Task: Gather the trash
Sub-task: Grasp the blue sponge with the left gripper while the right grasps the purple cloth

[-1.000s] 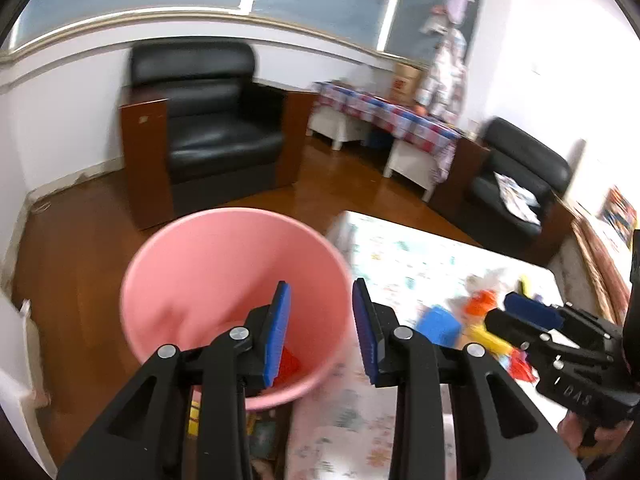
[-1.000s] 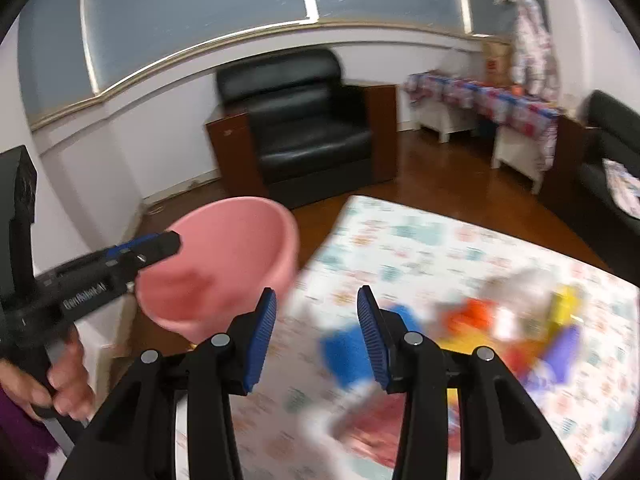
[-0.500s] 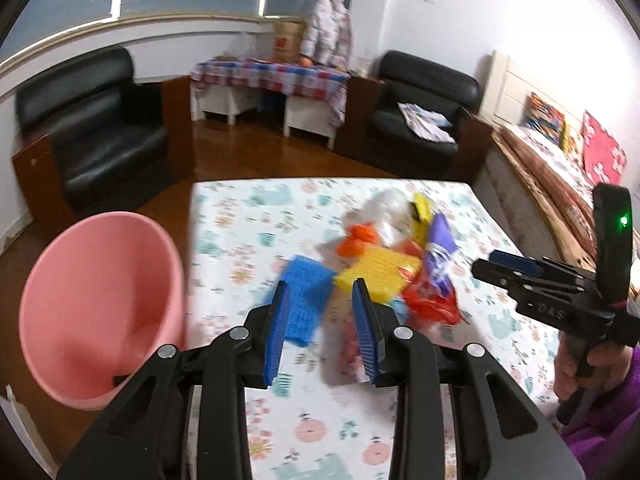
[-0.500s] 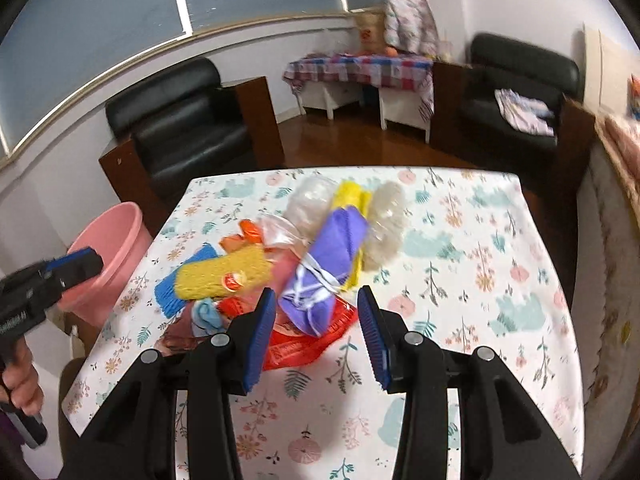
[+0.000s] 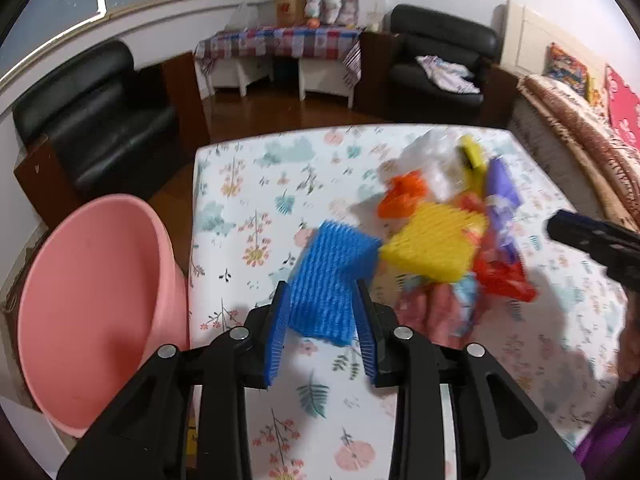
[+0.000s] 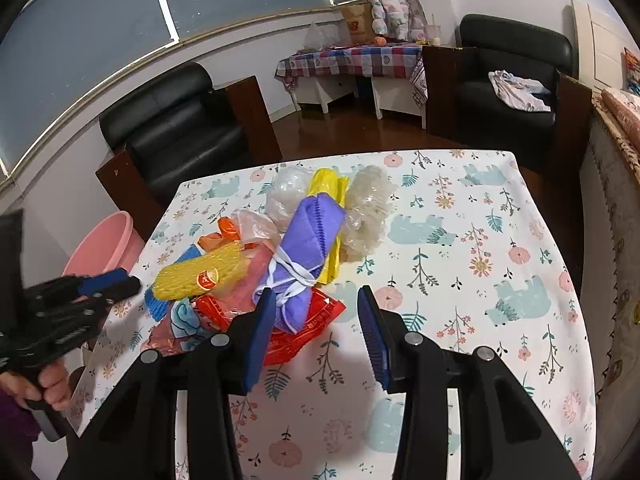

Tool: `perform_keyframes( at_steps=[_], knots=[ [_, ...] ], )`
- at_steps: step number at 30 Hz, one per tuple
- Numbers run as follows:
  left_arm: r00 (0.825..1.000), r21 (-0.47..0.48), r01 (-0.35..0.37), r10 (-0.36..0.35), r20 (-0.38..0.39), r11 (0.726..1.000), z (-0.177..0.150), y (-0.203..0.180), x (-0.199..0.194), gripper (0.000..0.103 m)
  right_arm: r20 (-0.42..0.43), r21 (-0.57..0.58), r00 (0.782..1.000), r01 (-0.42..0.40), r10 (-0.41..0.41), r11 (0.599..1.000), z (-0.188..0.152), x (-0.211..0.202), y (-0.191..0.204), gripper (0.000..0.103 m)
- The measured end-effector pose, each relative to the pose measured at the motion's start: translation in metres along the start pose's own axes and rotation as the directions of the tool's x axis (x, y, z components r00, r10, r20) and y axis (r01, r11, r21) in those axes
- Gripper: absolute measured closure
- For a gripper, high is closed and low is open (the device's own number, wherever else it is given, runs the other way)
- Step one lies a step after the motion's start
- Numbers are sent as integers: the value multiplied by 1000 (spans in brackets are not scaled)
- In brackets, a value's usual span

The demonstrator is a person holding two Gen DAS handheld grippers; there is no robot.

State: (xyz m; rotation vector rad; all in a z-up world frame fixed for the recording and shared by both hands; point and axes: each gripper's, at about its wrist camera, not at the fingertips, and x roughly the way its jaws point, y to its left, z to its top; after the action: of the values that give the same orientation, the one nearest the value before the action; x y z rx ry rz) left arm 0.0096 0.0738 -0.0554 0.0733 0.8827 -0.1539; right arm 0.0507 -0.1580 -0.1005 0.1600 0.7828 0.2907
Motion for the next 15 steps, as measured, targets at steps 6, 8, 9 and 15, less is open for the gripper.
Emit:
perform_keyframes(
  at_steps=[6, 8, 9, 15],
  knots=[
    [998, -62, -25, 21, -67, 998, -6, 14, 30, 71, -15, 19, 1000, -15, 15, 1000, -3, 2, -5, 60],
    [999, -74, -23, 19, -49, 997, -9, 14, 29, 71, -15, 16, 1000, -15, 15, 1000, -3, 3, -5, 60],
    [999, -74, -25, 22, -43, 997, -10, 13, 28, 71, -15, 16, 1000, -16, 16, 1000, -2, 4, -4, 59],
    [1000, -87, -2, 2, 1, 996, -13, 13, 16, 97, -15, 36, 999, -43, 43, 998, 3, 8, -5, 59]
  ],
)
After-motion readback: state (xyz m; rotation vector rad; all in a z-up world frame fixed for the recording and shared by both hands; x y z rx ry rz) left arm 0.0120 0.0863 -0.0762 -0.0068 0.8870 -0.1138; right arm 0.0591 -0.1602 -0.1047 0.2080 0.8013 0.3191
